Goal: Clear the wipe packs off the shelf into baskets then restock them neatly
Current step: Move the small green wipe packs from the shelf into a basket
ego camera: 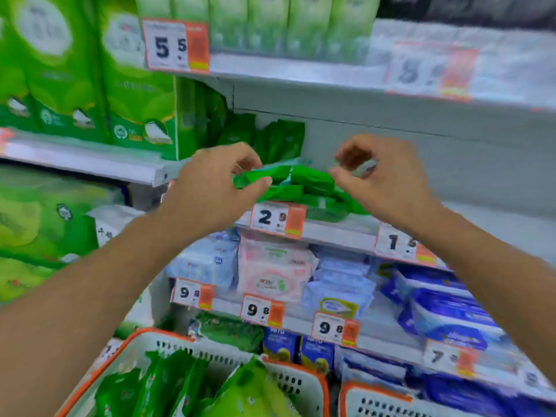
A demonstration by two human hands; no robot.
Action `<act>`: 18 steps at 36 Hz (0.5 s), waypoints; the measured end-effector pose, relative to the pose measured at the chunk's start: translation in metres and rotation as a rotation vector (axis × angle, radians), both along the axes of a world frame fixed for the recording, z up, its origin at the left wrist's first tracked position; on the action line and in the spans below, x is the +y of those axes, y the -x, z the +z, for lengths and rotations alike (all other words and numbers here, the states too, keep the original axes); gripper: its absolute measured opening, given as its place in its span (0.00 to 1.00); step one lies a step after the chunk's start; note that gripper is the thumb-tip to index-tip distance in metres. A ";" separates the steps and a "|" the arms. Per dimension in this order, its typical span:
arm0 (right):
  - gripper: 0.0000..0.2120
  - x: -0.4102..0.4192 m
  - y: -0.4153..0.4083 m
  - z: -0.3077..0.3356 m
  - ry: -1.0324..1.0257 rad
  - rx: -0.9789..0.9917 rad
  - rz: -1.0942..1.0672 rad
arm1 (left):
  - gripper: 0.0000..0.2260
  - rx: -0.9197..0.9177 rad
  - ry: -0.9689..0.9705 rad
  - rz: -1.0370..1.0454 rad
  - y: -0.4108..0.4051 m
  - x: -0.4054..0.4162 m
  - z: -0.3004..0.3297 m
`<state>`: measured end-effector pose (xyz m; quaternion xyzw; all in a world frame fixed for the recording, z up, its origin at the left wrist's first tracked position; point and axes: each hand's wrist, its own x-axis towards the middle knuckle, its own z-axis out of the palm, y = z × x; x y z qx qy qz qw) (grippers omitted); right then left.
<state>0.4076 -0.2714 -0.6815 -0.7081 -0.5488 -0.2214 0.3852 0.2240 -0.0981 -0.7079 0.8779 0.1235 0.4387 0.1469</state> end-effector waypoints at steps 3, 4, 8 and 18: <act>0.33 0.001 -0.056 0.021 0.309 0.070 -0.213 | 0.48 0.413 -0.120 0.211 -0.041 0.026 0.019; 0.40 0.003 -0.068 0.022 0.435 0.197 -0.188 | 0.54 0.570 -0.100 0.232 -0.052 0.032 0.020; 0.48 0.017 -0.088 0.004 0.675 0.389 -0.028 | 0.44 0.758 0.017 0.123 -0.082 0.052 0.007; 0.15 0.089 -0.114 -0.043 0.368 0.679 0.040 | 0.12 0.184 0.259 0.007 -0.097 0.073 -0.013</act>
